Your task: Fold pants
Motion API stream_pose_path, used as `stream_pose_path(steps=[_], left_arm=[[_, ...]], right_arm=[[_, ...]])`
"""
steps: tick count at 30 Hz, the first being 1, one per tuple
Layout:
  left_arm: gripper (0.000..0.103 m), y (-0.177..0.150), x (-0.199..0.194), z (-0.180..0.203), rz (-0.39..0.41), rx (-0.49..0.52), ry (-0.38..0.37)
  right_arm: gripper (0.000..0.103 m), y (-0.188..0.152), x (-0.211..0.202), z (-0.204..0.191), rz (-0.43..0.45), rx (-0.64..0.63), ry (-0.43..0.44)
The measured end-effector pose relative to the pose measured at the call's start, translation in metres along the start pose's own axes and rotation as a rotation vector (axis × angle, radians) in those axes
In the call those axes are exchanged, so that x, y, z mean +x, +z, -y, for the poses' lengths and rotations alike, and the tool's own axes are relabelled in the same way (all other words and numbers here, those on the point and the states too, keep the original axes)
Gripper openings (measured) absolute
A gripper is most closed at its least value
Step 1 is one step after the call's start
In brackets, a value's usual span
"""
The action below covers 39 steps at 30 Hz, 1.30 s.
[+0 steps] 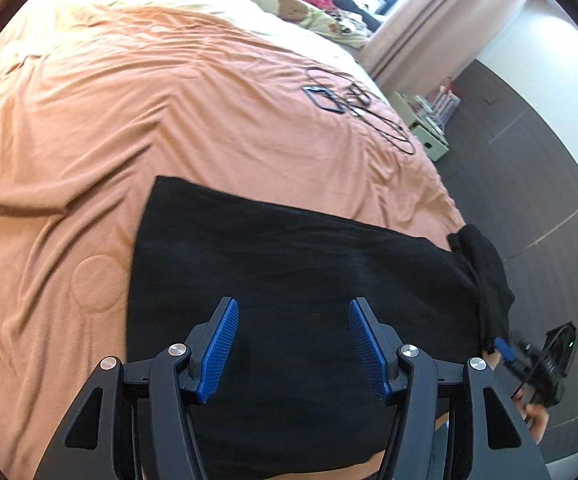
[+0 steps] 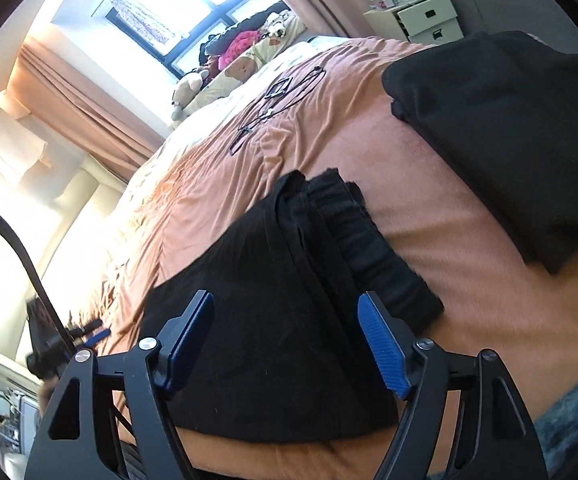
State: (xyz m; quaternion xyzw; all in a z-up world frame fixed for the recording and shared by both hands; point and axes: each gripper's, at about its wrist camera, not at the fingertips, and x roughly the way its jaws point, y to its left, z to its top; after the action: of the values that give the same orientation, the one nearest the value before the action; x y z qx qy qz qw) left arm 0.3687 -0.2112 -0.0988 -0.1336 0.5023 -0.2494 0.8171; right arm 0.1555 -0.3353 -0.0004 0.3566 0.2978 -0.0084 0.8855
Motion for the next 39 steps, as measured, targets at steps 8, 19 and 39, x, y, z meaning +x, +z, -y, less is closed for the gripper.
stream_pose_path(steps=[8,19,39], left_arm=[[0.06,-0.009,-0.005,-0.035,0.019,-0.052,0.022],[0.06,-0.018,-0.004,-0.06,0.008,-0.118,0.039],[0.06,-0.026,-0.012,-0.068,0.024,-0.143,0.039]], right_arm=[[0.076,0.04,0.035,0.01,-0.078,0.051,0.054],[0.077,0.08,0.112,0.016,-0.293,0.159,0.072],[0.015,0.099,0.115,-0.076,-0.226,-0.26,-0.078]])
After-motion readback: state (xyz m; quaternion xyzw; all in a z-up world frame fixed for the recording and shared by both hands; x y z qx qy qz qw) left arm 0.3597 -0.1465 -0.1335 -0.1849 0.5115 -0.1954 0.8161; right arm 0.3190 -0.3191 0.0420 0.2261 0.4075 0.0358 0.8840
